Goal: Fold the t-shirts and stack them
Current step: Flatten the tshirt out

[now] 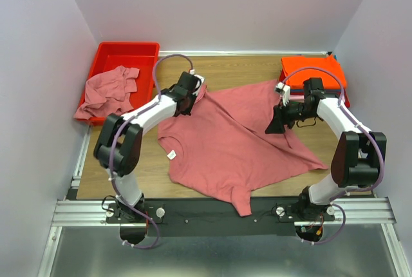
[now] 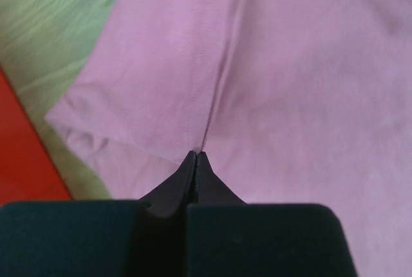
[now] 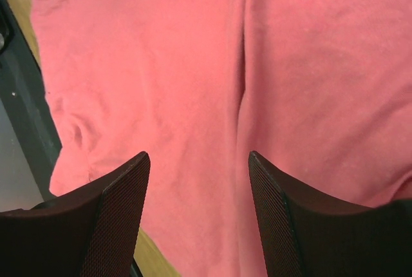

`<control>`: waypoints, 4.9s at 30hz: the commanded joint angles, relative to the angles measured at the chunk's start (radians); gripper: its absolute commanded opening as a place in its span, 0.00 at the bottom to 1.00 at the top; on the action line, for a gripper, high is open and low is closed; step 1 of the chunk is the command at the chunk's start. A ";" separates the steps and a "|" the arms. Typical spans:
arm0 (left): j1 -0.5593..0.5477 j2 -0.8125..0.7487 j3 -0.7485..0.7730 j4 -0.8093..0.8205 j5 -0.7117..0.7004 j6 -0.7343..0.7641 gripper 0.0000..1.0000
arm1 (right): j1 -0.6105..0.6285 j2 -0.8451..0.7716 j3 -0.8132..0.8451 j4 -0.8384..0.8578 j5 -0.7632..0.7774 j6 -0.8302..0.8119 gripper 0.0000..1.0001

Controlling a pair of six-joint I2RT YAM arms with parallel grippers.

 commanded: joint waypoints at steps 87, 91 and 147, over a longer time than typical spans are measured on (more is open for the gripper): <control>0.529 -0.298 -0.223 0.439 0.871 -0.316 0.00 | 0.775 0.859 1.037 0.430 0.709 0.325 0.70; 0.533 -0.294 -0.224 0.440 0.871 -0.314 0.00 | 0.780 0.899 1.083 0.447 0.749 0.332 0.69; 0.551 -0.157 -0.120 0.503 0.859 -0.434 0.00 | 0.660 0.964 1.285 0.688 1.125 0.449 0.41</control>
